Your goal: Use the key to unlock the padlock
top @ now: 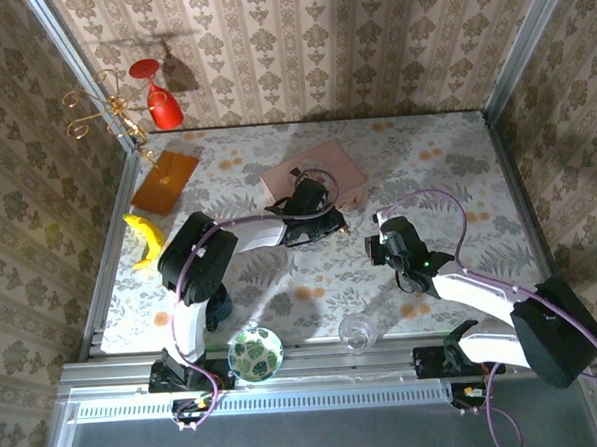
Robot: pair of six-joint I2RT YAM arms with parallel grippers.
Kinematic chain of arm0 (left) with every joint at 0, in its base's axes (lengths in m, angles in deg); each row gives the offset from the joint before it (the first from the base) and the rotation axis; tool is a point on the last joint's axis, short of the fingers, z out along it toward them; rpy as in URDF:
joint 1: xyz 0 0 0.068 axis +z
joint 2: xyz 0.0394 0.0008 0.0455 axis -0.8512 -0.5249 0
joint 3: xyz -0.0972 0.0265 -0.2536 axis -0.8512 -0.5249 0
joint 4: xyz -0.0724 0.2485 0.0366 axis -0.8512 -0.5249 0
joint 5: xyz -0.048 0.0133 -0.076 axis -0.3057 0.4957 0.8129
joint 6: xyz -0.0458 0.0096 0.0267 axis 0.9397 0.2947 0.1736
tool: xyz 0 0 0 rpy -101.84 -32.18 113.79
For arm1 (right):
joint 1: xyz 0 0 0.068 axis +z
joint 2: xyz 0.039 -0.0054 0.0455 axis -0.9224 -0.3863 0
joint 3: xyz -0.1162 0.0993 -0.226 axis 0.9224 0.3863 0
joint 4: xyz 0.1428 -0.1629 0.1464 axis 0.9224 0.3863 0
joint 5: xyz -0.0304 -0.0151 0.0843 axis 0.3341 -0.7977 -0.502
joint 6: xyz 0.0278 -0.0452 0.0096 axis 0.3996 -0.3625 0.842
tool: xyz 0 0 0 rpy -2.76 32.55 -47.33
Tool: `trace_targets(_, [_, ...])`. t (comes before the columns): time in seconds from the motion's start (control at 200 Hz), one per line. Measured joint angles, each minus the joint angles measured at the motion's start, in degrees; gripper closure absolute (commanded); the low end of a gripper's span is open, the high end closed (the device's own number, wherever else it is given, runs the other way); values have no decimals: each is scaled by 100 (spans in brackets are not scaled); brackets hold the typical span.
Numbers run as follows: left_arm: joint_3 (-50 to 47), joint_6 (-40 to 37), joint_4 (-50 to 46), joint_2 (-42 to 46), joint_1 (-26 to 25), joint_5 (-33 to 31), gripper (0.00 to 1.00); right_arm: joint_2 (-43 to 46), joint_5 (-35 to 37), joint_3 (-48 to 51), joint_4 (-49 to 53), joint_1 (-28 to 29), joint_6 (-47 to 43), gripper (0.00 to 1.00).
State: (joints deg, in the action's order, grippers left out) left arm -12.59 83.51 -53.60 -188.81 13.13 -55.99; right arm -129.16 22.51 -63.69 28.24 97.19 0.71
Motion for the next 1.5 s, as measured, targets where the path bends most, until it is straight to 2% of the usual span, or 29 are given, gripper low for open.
trace_targets(0.245, [109, 400, -295, 83, 72, 372, 100, -772, -623, -2, -927, -2, -568, 76])
trace_targets(0.44, [109, 560, -361, 136, 140, 533, 100, -1093, -979, -2, -1241, -2, -859, 76])
trace_targets(0.815, [109, 656, -420, 179, 188, 765, 100, -1163, -1036, -105, -1327, 0, -1058, 76])
trace_targets(0.91, [111, 673, -420, 181, 188, 817, 100, -1165, -1073, -125, -1325, 17, -1088, 72])
trace_targets(1.115, [195, 671, -573, 186, 208, 935, 100, -1165, -1108, -203, -1248, 120, -1228, 70])
trace_targets(1.501, [289, 603, -916, 223, 289, 1152, 100, -1272, -918, -525, -935, 339, -1412, 75])
